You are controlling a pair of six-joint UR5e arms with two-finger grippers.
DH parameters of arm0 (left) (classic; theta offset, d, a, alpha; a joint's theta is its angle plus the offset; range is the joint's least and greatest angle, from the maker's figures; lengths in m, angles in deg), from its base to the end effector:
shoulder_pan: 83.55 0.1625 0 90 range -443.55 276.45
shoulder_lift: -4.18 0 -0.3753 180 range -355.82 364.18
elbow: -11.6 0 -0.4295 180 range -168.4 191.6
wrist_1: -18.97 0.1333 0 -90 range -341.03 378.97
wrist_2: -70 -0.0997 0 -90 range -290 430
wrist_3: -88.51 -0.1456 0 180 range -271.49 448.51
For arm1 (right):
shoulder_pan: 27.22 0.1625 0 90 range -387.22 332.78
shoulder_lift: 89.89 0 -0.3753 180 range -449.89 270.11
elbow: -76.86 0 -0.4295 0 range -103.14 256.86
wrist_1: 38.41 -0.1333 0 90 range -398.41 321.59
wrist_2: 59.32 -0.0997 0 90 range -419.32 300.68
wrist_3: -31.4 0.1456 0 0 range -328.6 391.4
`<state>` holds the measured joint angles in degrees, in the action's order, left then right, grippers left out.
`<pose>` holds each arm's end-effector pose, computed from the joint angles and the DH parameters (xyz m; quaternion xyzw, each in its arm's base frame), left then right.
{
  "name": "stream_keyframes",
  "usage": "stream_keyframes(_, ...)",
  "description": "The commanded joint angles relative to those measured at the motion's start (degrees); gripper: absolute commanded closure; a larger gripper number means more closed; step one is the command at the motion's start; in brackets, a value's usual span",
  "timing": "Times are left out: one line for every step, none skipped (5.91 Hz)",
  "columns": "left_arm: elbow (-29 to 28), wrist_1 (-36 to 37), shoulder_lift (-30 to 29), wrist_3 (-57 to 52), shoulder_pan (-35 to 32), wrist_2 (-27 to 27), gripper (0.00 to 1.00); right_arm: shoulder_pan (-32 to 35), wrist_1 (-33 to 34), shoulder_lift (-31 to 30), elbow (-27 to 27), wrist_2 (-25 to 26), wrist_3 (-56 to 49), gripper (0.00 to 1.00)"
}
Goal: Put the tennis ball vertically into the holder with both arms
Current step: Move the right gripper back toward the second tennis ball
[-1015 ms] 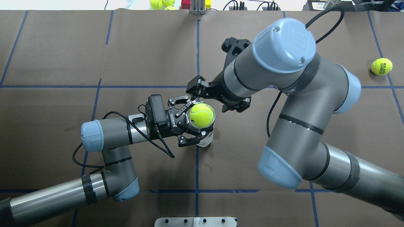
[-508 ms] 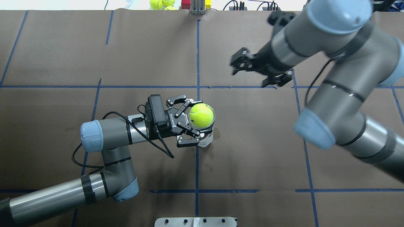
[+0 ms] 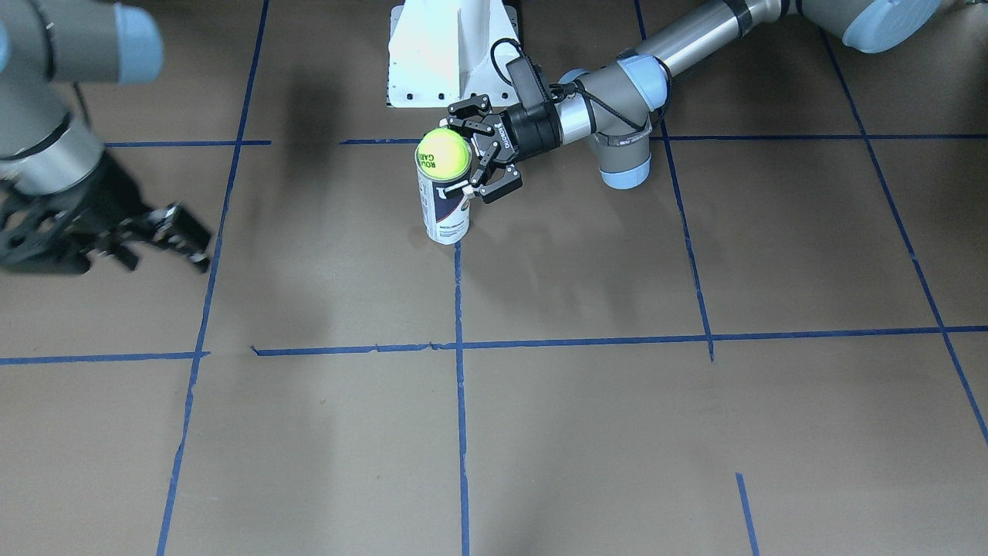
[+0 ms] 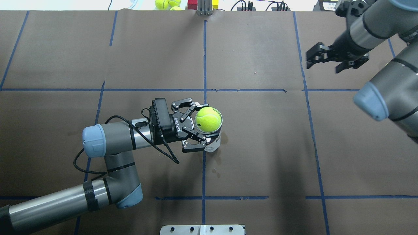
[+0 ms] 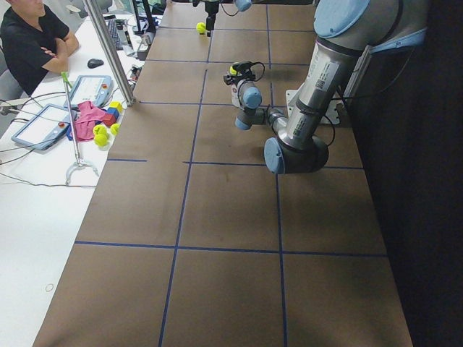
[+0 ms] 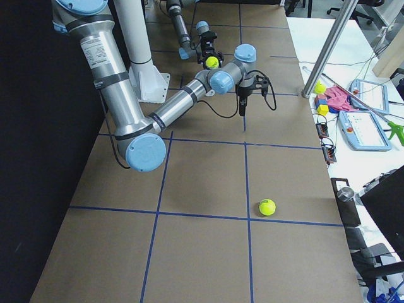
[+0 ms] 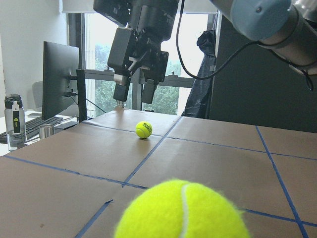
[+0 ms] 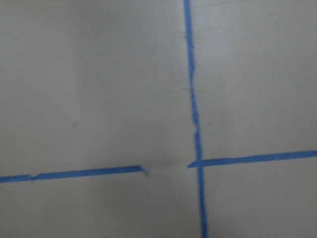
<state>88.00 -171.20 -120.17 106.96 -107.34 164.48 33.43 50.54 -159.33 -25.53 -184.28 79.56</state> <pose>0.5792 -0.3886 0.1601 0.6297 0.5997 0.2305 0.4367 -0.2710 -0.5837 0.3235 0.0377 -0.3986 0.0624 0.9142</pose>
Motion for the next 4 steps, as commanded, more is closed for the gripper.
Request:
stream_keyframes(0.1, 0.0, 0.0, 0.0, 0.0, 0.0, 0.0, 8.6, -0.4, -0.2, 14.2, 0.0, -20.4, 0.01)
stream_keyframes(0.1, 0.0, 0.0, 0.1, 0.0, 0.0, 0.0, 12.5, -3.7, 1.7, 23.8, 0.2, -28.0, 0.01)
stream_keyframes(0.1, 0.0, 0.0, 0.1, 0.1, 0.0, 0.0, 14.0, -16.3, 2.2, 36.4, 0.7, -29.4, 0.01)
stream_keyframes(0.1, 0.0, 0.0, 0.1, 0.1, 0.0, 0.0, 14.5, -22.4, 2.2, 41.5, 2.1, -29.5, 0.01)
